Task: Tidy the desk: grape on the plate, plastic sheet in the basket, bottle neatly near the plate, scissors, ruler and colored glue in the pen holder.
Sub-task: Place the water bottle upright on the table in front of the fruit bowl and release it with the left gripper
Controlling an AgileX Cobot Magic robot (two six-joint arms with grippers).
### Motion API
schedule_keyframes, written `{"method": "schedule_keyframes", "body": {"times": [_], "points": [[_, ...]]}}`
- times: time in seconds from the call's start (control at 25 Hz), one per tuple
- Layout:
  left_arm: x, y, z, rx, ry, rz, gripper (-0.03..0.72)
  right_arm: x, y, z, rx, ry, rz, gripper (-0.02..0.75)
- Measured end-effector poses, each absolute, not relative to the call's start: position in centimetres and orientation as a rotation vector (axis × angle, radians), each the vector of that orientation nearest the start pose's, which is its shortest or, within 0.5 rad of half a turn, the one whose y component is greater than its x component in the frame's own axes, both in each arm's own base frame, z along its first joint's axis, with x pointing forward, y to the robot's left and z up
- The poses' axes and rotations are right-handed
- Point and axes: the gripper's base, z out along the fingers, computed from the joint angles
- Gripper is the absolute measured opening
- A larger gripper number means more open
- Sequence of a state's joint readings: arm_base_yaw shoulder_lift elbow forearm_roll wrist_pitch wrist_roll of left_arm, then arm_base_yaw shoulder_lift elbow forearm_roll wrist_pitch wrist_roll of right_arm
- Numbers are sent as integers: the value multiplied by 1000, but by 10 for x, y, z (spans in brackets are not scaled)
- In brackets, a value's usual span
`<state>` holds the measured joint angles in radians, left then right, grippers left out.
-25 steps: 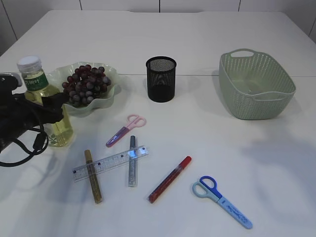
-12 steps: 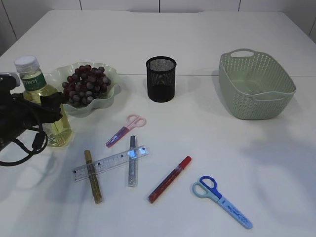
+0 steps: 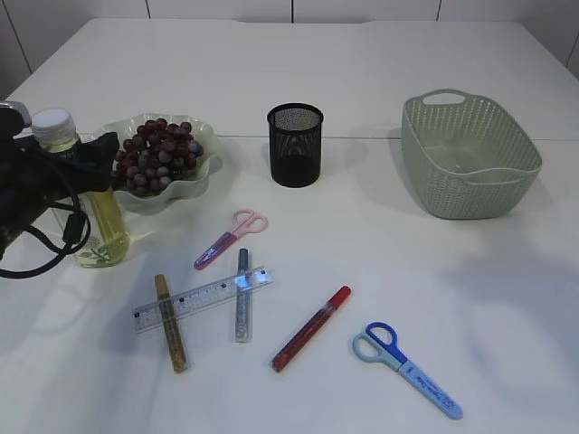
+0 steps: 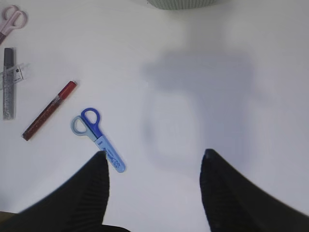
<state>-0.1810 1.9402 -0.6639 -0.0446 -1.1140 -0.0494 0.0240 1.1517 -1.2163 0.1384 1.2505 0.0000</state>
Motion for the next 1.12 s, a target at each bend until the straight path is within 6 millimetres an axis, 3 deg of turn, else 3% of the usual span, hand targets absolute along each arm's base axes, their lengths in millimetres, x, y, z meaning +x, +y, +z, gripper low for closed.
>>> {"method": "schedule_keyframes", "body": {"times": [0.28, 0.84, 1.12], "points": [[338, -58, 148, 60, 1626, -160, 667, 206, 17, 376, -16, 2665, 197, 471], [315, -55, 227, 56, 1616, -176, 648, 206, 17, 376, -16, 2665, 197, 472], [299, -52, 249, 61, 1688, -179, 620, 206, 17, 376, -16, 2665, 197, 473]]}}
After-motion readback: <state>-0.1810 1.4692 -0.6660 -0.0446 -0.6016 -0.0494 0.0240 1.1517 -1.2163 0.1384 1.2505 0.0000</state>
